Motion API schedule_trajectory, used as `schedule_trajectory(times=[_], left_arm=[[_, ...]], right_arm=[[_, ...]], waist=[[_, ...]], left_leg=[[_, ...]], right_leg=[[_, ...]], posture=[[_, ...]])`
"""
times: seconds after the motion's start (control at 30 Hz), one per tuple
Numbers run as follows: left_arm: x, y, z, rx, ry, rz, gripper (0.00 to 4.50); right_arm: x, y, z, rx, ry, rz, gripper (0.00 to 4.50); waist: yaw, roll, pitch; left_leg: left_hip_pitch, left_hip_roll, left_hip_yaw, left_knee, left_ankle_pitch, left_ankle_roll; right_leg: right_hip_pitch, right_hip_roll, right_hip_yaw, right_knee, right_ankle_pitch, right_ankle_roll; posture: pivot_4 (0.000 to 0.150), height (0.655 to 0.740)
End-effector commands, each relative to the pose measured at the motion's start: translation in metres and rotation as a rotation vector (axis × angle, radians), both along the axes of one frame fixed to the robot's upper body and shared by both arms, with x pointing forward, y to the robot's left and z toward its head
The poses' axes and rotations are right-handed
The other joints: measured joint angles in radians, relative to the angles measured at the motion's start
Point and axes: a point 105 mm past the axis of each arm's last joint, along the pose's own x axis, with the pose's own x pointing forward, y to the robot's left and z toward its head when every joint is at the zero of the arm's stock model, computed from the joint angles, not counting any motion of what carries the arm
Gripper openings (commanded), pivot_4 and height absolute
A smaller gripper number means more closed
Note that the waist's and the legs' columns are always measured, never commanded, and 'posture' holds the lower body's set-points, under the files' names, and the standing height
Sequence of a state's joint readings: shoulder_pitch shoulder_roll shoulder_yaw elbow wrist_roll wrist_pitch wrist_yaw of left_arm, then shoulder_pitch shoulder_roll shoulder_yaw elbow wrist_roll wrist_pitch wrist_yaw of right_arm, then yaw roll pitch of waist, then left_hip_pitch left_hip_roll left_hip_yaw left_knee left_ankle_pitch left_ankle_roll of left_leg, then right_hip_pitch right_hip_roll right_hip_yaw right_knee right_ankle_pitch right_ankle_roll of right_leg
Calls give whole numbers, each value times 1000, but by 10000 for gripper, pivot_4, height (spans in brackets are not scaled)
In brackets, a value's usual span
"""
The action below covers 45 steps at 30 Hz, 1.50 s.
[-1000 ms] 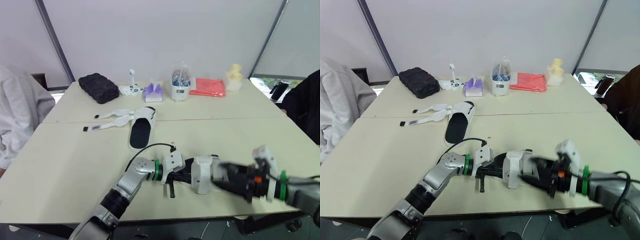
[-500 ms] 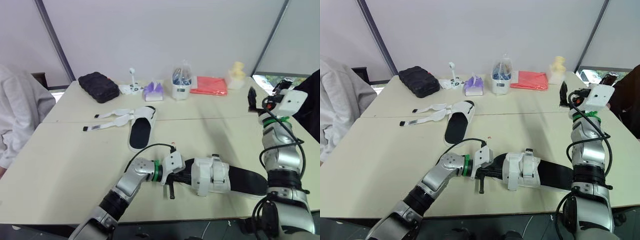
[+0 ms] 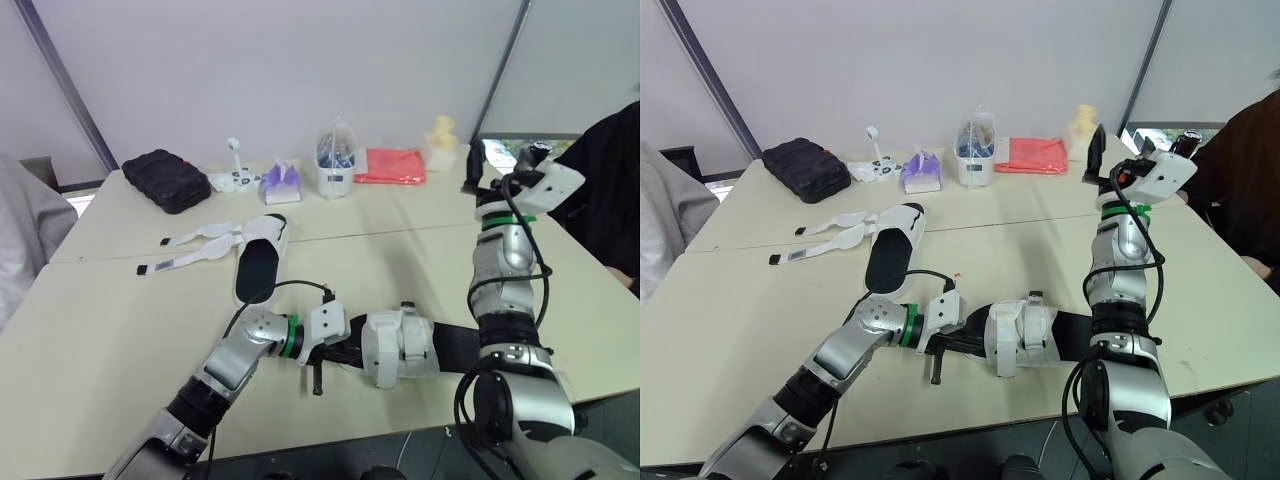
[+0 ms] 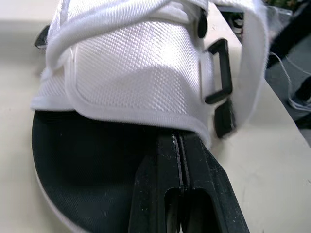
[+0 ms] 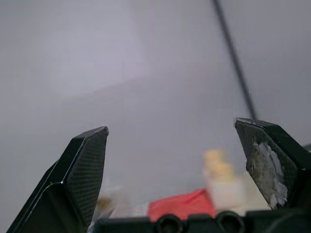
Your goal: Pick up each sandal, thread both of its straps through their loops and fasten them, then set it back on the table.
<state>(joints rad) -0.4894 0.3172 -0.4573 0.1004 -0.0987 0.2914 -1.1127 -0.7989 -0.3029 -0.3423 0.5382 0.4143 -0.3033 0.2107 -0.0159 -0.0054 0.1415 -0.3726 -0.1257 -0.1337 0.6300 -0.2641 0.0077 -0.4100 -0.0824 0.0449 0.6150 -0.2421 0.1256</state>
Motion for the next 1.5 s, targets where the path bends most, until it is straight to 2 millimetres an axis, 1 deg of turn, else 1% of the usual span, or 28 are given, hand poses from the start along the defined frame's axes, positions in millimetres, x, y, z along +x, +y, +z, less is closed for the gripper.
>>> schedule_trajectory(times=[0.03,0.07,0.1,0.13,0.2,0.27,0.33,0.4,0.43,0.5,0.53,0.6,0.67,0.73,0.8,0.87,1.0,1.07,1.33,1.5], left_arm=[[-7,17,-34,114,114,24,0],[-7,17,-34,113,114,28,0],[-7,16,-34,106,111,39,0],[-6,16,-34,101,109,48,0],[-6,16,-34,96,111,58,0],[-6,16,-34,93,115,63,0],[-5,13,-34,83,117,69,0],[-4,8,-33,67,113,75,0],[-3,6,-32,60,103,77,0],[-2,5,-31,53,92,78,0],[-1,3,-30,44,79,82,0],[1,1,-28,33,66,87,0],[2,0,-27,25,63,92,0],[5,-3,-25,3,56,105,0],[5,-10,-24,-10,53,110,0],[5,-12,-24,-18,53,114,0],[5,-15,-26,-22,58,116,0],[4,-18,-27,-26,61,115,0],[3,-22,-30,-30,75,116,0],[4,-22,-30,-30,75,116,0]], right_arm=[[-20,23,10,-102,-13,208,44746],[-26,31,5,-144,18,280,44746],[-40,46,-5,-207,81,421,44746],[-51,57,-12,-246,130,519,44746],[-68,68,-20,-277,207,638,44746],[-77,70,-22,-283,254,685,44746],[-93,71,-27,-321,357,777,44746],[-115,75,-36,-402,474,891,44746],[-127,76,-45,-446,535,947,44746],[-140,77,-53,-483,603,1007,44746],[-150,74,-62,-488,668,1056,44746],[-161,70,-70,-484,737,1109,44746],[-165,67,-73,-475,773,1127,44746],[-176,61,-89,-493,893,1165,44746],[-183,53,-97,-506,953,1179,44746],[-189,50,-103,-529,995,1194,44746],[-199,52,-105,-513,1013,1232,44746],[-201,56,-109,-512,1013,1237,44746],[-205,74,-108,-484,968,1263,44746],[-206,76,-108,-479,969,1261,44746]], waist=[[2,0,0],[4,0,0],[6,0,0],[6,0,0],[5,1,0],[4,2,0],[9,2,1],[18,2,1],[24,1,1],[31,0,1],[31,-1,1],[37,-1,1],[37,-3,2],[43,-2,2],[56,-4,3],[62,-4,3],[60,-4,4],[62,-4,4],[73,-5,4],[82,-5,4]], left_leg=[[0,0,0,0,0,0],[0,0,0,0,0,0],[0,0,-1,0,0,0],[-1,1,-1,0,0,0],[-1,1,-2,0,0,0],[-1,0,-1,0,0,0],[-1,0,-1,1,0,0],[-1,1,-1,2,0,0],[-1,0,-1,2,0,0],[-2,1,-1,2,-1,2],[-2,1,-1,2,-2,2],[-2,0,-1,3,-2,2],[-3,0,-1,4,-2,2],[-2,0,0,6,-2,2],[-3,0,0,7,-2,3],[-4,0,-1,9,-2,3],[-6,0,0,14,-4,6],[-8,0,0,16,-5,6],[-9,-1,0,17,-5,6],[-11,0,0,17,-5,6]], right_leg=[[0,0,0,0,0,0],[0,0,0,0,0,0],[0,0,0,0,0,-1],[0,-1,0,0,-1,-1],[0,-1,0,-1,-1,-1],[0,-3,0,0,0,-2],[0,-3,0,0,0,-2],[2,-4,-1,-1,0,-2],[2,-4,-2,-2,0,-2],[2,-4,-3,-3,0,-2],[2,-5,-3,-3,0,-2],[2,-6,-3,-4,0,-2],[3,-6,-3,-4,0,-2],[4,-6,-3,-4,0,-2],[5,-6,-3,-4,-1,-2],[5,-6,-4,-4,-1,-1],[5,-6,-4,-4,-1,-1],[5,-6,-4,-4,-1,-1],[4,-6,-4,-5,-1,-1],[3,-6,-4,-5,-1,-1]], posture=[[1500,7400],[1500,7400],[1500,7400],[1500,7400],[1500,7400],[1500,7400],[1500,7400],[1500,7400],[1500,7400],[1500,7400],[1500,7400],[1500,7400],[1500,7400],[1500,7400],[1500,7400],[1500,7400],[1500,7400],[1500,7400],[1500,7400],[1500,7400]])
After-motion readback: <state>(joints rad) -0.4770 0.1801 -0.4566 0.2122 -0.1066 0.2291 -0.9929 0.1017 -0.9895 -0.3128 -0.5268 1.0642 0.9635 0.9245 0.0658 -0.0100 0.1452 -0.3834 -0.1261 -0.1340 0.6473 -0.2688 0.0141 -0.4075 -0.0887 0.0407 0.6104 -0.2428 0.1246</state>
